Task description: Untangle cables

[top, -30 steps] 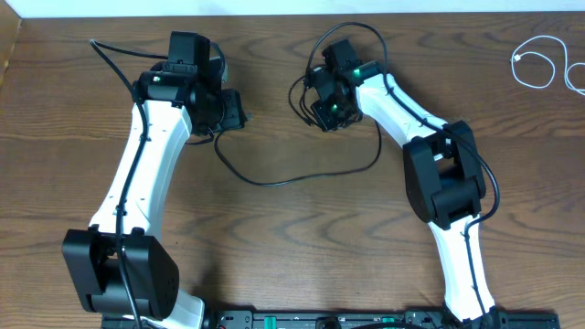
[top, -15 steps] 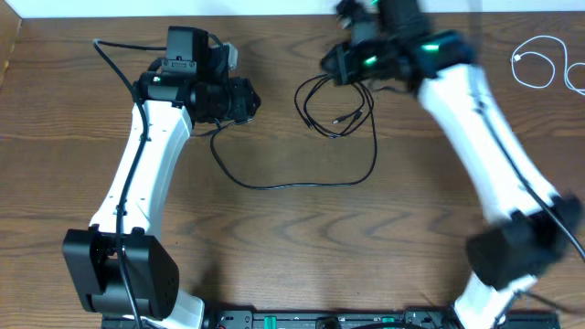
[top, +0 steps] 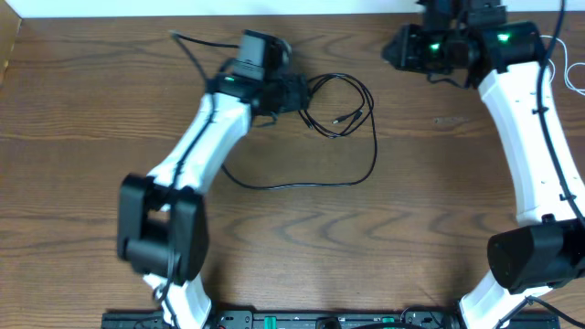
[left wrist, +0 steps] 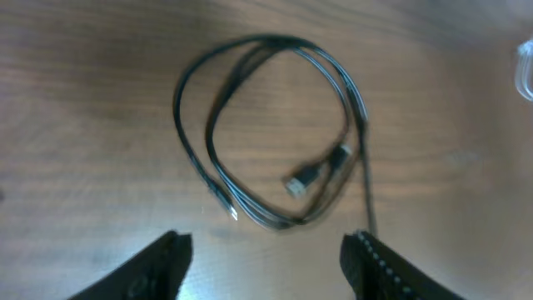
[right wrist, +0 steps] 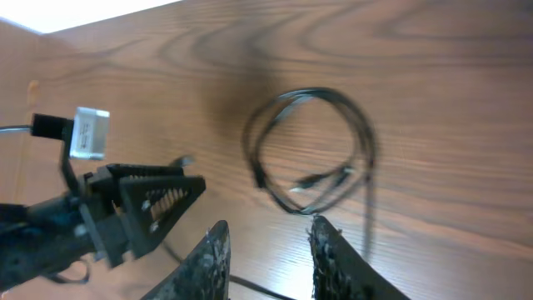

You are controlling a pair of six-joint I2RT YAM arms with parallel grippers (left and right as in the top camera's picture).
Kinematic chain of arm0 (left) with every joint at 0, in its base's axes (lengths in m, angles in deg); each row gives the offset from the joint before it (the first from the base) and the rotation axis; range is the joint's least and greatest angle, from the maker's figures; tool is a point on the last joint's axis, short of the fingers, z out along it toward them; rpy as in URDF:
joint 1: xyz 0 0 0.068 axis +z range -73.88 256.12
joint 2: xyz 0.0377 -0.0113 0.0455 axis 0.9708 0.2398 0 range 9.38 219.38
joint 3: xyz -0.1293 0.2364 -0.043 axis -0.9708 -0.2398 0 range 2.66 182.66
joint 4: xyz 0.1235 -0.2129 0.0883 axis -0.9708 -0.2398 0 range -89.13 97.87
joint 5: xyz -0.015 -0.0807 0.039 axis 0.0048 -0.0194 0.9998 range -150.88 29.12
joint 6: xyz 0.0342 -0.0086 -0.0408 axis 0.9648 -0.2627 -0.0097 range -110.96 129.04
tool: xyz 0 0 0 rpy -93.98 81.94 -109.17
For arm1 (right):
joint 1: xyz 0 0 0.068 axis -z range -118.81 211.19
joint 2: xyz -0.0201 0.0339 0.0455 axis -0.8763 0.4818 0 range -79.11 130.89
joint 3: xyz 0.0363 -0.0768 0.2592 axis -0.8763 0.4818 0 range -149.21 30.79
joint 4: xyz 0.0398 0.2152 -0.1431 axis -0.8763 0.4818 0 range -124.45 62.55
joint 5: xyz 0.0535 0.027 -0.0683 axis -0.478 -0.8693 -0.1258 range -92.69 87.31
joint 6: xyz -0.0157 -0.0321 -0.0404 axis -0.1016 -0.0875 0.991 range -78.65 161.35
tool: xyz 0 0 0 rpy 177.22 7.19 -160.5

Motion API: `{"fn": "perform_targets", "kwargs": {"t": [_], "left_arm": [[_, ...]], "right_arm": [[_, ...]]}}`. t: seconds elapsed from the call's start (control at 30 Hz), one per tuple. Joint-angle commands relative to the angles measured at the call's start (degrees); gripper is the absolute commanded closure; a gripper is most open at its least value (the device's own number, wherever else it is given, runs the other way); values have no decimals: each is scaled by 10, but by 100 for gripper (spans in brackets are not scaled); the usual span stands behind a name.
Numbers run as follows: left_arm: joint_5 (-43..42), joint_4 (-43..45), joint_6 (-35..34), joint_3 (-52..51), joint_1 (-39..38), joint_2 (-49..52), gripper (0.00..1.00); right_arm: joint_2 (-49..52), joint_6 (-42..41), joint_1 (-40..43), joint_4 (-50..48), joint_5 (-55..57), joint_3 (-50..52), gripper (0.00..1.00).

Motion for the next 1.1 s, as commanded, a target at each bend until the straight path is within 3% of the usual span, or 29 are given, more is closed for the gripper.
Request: {"fn": "perform_targets", "kwargs": {"t": [0.0, 0.3, 0.57, 0.73, 0.83, 1.07], "left_arm": [[98, 45, -43, -1, -14, 49, 35], [144, 100, 16, 6, -29, 117, 35], [148, 103, 28, 6, -70, 148, 46], [169, 84, -37, 6, -100, 149, 47], [169, 65, -96, 6, -116, 149, 52], [206, 58, -177, 6, -144, 150, 52]], "right_arm": [[2, -4, 19, 20, 34, 3, 72], [3, 11, 22, 61, 74, 5, 71], [3, 21, 22, 63, 75, 6, 71], [3, 21, 22, 63, 93, 6, 69], [3, 20, 22, 63, 93, 6, 69], [3, 21, 22, 69, 93, 7, 69]]}}
